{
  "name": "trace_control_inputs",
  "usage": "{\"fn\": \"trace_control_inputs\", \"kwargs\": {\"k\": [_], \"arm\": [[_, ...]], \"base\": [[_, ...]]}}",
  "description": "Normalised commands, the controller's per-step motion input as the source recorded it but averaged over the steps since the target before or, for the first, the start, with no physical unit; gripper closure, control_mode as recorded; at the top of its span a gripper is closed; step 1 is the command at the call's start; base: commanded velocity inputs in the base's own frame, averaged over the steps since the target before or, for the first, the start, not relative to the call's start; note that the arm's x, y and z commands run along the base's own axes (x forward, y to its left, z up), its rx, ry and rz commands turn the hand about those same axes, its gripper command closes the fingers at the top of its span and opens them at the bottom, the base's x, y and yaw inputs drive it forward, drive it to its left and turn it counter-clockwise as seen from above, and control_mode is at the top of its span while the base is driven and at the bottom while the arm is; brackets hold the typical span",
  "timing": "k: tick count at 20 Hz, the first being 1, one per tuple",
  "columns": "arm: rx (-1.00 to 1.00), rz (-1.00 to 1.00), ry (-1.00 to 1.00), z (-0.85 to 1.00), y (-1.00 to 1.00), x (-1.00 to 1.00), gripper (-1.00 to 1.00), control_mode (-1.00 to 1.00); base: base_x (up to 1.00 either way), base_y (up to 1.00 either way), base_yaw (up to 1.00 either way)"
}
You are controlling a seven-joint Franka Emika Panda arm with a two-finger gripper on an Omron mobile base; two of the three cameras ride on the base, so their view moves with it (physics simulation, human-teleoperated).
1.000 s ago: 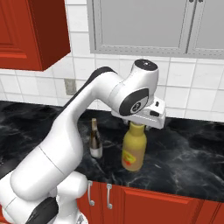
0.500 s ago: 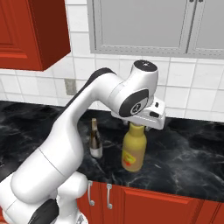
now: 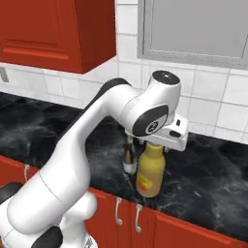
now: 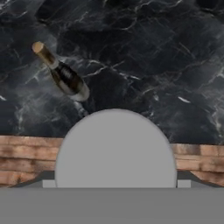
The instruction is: There is a wine glass and glass cup on the dining counter. Place the wine bottle next to the wine glass and the juice bottle next to the glass cup.
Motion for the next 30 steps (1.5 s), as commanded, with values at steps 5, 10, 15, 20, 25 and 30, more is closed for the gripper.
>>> {"fn": "trace_control_inputs", "kwargs": {"k": [5,10,15,20,25,30], "arm": [[0.00,0.00,0.00,0.00,0.00,0.00,1.00,1.00],[0.00,0.00,0.00,0.00,0.00,0.00,1.00,1.00],[0.00,0.00,0.00,0.00,0.00,0.00,1.00,1.00],[0.00,0.00,0.00,0.00,0.00,0.00,1.00,1.00],[0.00,0.00,0.00,0.00,0.00,0.00,1.00,1.00],[0.00,0.00,0.00,0.00,0.00,0.00,1.00,1.00]], "base": [[-0.21,0.17,0.90],[-0.08,0.08,1.00],[-0.02,0.01,1.00],[0.00,0.00,1.00],[0.01,0.00,1.00],[0.07,0.00,0.98]]}}
